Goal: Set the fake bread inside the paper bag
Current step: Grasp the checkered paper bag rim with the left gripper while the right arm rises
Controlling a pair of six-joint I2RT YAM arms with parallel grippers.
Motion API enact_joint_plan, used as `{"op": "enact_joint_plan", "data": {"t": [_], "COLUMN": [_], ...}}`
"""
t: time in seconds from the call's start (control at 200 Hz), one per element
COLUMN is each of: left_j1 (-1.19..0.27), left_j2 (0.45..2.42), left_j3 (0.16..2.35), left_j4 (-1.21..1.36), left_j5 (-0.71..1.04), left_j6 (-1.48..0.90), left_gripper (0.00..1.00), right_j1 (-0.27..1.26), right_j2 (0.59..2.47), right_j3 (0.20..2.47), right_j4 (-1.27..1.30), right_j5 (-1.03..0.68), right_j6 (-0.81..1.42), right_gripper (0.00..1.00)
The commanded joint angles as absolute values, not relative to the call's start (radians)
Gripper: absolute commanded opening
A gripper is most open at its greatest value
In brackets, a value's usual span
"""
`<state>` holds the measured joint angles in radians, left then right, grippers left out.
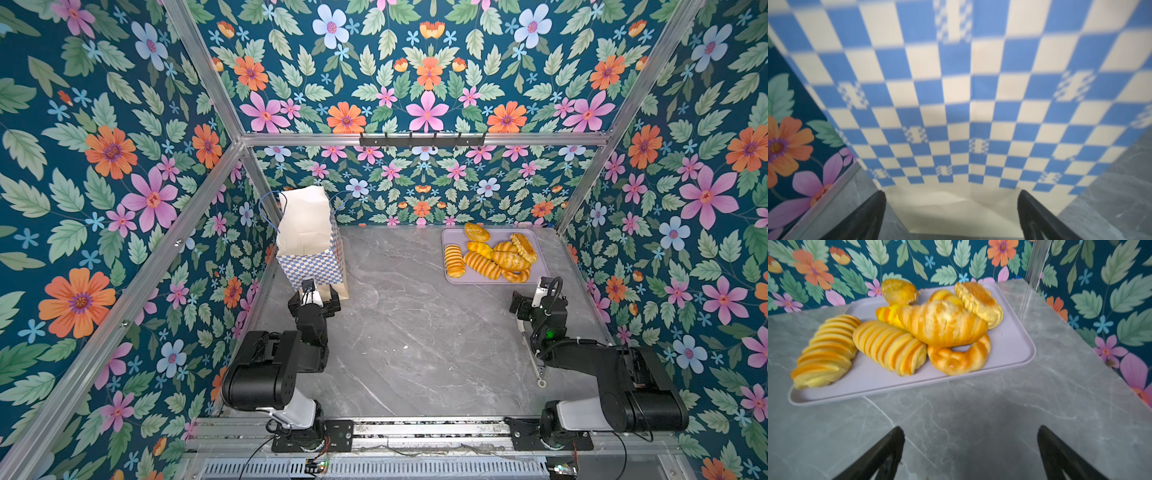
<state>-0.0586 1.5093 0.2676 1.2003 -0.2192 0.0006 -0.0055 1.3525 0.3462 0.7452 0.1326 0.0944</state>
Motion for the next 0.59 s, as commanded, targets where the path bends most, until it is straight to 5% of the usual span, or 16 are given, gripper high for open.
{"op": "enact_joint_plan", "data": {"t": [0.0, 0.395, 0.59], "left_j1": [-0.058, -0.058, -0.058], "left_j2": [1.413, 1.003, 0.808], "left_j3": [0.305, 0.442, 0.554], "left_j4": [1.032, 0.213, -0.163], "left_j5": [-0.245, -0.349, -0.164], "left_j6": [-0.021, -0.505, -0.665], "left_gripper": [1.00, 1.00, 1.00], "right_j1": [-0.005, -0.005, -0.006], "right_j2": [1.247, 0.884, 0.910], "right_j3": [0.396, 0.597, 0.804], "right_j4": [0.584, -0.194, -0.598], "right_j5": [0.133, 0.227, -0.032], "right_j6": [0.076, 0.447, 0.557], "right_gripper": [0.99, 0.99, 0.99]}}
